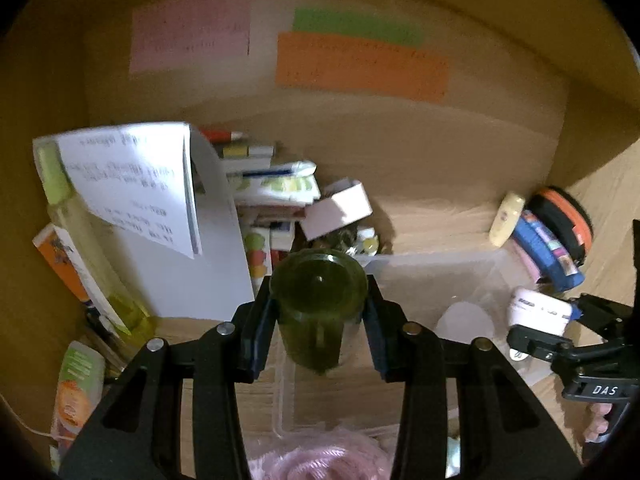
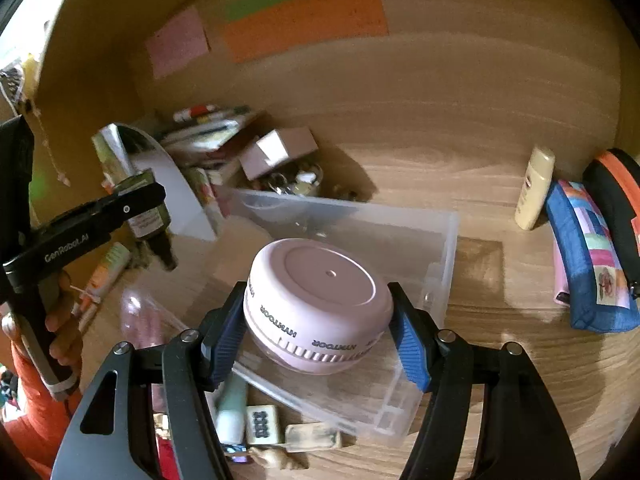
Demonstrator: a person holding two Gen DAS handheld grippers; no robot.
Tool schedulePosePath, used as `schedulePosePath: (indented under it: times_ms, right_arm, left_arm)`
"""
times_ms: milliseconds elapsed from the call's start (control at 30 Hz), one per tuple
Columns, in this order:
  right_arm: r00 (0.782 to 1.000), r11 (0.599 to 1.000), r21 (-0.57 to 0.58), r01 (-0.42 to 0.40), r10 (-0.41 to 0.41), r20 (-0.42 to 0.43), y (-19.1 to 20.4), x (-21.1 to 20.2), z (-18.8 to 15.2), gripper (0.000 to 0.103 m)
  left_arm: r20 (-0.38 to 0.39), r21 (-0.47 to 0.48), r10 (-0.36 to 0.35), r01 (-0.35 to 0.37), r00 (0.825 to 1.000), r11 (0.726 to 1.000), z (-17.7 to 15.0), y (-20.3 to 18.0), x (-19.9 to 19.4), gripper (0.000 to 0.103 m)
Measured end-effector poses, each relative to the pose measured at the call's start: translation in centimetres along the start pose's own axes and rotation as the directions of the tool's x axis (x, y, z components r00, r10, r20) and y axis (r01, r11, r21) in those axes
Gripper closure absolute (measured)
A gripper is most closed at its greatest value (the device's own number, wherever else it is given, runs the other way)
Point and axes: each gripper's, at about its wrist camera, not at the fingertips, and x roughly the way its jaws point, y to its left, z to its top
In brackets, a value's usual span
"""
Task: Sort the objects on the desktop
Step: 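Carry both items into the clear plastic box and open both tools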
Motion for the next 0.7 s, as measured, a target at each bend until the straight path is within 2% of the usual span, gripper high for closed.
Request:
schedulePosePath:
  times_ms: [167, 400, 567, 700]
  right_arm:
    - [0.998, 0.999, -0.016, 0.039, -0.04, -0.052, -0.4, 1.6, -0.4, 0.04]
    - [0.994, 0.993, -0.08, 0.086, -0.092, -0.065, 0.3, 2.4, -0.8, 0.04]
    - [0.993, 0.993, -0.1, 0.069, -0.078, -0.085, 0.7, 3.0, -0.7, 0.04]
    - [0.991, 0.988, -0.126, 0.085, -0.097, -0.092, 1.3, 3.8, -0.8, 0.04]
  left_arm:
    - [-0.048, 0.002, -0.007, 0.007, 0.999, 1.0, -0.7, 0.2, 1.5, 0.062]
    - [-0.089, 0.029, 0.002, 0.0, 0.996, 1.0, -1.2, -0.2, 2.8, 0.062]
    - [-0.087, 0.041, 0.018, -0.015, 0.996, 0.999, -1.3, -0.3, 2.8, 0.062]
    - [-0.082, 0.047, 0.019, -0.015, 0.996, 0.999, -1.3, -0.4, 2.8, 0.059]
